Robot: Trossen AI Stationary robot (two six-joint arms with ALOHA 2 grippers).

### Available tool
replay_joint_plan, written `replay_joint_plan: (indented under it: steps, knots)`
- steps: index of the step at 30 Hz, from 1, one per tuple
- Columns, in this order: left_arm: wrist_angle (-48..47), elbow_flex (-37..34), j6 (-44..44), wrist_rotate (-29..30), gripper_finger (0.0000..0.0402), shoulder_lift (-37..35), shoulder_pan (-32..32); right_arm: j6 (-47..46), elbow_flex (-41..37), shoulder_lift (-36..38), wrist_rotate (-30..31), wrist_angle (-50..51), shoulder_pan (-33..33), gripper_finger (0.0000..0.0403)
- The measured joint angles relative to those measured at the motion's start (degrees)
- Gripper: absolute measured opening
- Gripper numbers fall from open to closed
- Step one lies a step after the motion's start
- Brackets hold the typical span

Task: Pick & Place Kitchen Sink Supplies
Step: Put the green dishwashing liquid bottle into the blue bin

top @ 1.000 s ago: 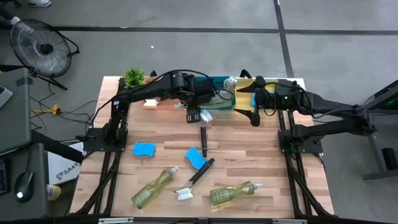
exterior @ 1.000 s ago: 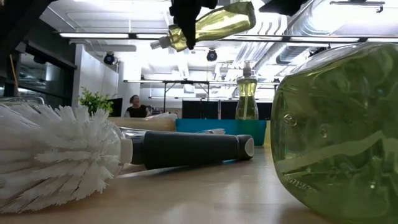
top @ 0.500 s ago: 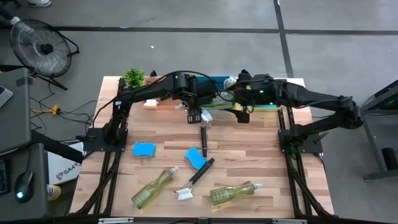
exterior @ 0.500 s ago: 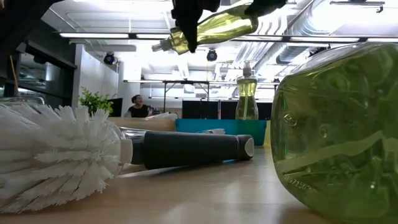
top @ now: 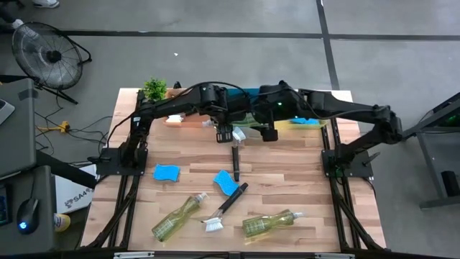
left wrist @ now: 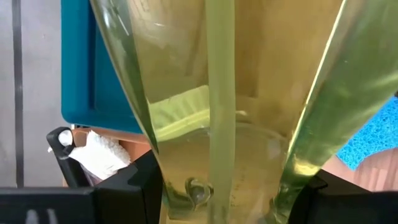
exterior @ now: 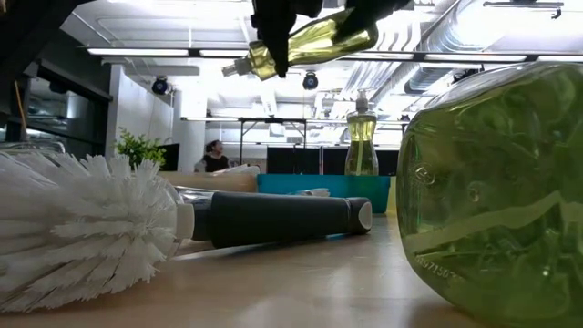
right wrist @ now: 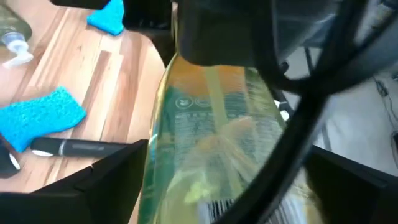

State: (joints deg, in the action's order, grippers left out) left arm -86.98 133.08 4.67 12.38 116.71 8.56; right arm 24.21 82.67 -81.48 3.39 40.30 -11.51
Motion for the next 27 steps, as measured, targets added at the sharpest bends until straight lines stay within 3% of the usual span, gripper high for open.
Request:
replay_joint_plan:
  steps: [21, 27]
  knots:
    - [2.7, 0.2, 1.8, -0.7, 0.0196, -0.1, 0.0, -4.6, -0.2, 2.1, 0.3, 2.0, 0.0, 0.0266]
    - [3.4, 0.1, 1.8, -0.8, 0.0196, -0.1, 0.0, -4.7, -0.1, 2.2, 0.4, 2.8, 0.0, 0.0265]
